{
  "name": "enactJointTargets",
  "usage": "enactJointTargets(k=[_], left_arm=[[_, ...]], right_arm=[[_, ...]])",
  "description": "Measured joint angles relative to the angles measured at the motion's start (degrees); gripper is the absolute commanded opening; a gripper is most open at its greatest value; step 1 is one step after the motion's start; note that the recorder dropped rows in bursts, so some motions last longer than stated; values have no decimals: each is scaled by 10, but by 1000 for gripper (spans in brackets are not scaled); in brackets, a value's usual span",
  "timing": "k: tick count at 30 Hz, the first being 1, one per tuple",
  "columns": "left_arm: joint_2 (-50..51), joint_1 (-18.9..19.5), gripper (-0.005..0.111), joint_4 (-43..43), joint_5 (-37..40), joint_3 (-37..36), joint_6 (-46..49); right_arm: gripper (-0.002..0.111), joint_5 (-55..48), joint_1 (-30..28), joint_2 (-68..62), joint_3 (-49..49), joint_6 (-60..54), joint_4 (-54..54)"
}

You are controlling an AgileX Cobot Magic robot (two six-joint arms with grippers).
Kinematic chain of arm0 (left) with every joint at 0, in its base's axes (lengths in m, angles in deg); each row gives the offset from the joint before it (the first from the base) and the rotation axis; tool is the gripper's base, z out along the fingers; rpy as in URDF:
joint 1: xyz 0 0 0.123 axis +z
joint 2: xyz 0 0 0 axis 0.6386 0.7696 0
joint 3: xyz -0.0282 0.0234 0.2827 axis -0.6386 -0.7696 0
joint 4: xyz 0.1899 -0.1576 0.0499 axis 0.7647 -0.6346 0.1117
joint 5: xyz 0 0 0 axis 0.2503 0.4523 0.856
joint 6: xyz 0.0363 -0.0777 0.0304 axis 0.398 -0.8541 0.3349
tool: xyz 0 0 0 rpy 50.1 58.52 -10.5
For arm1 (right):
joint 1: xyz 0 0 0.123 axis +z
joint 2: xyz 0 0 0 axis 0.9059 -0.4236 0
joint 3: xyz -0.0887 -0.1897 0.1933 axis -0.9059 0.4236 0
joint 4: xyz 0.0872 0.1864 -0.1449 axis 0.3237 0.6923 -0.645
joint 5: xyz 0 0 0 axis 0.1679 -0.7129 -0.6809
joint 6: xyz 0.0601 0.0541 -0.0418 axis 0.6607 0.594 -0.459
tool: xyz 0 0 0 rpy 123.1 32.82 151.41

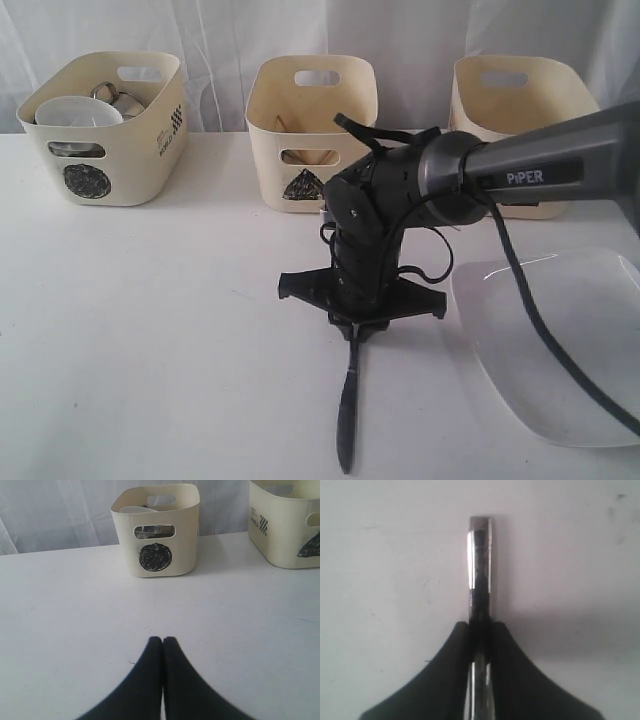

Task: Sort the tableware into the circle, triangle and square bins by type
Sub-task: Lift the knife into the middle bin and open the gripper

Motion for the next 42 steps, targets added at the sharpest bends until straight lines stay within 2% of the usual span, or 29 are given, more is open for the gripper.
enactJointTargets(k=[9,16,29,32,42], left_arm=[[0,0,0,0,0,0,0],[0,0,0,0,0,0,0],[0,0,0,0,0,0,0],[0,0,0,0,0,0,0],[0,0,0,0,0,0,0]], right_arm=[[0,47,0,34,6,-85,16],[0,169,-8,144,13,-154,-6],[0,380,-115,174,14,-134,43],[0,410,-161,155,-22,-134,63],[0,413,-186,-32,-261,-156,100]])
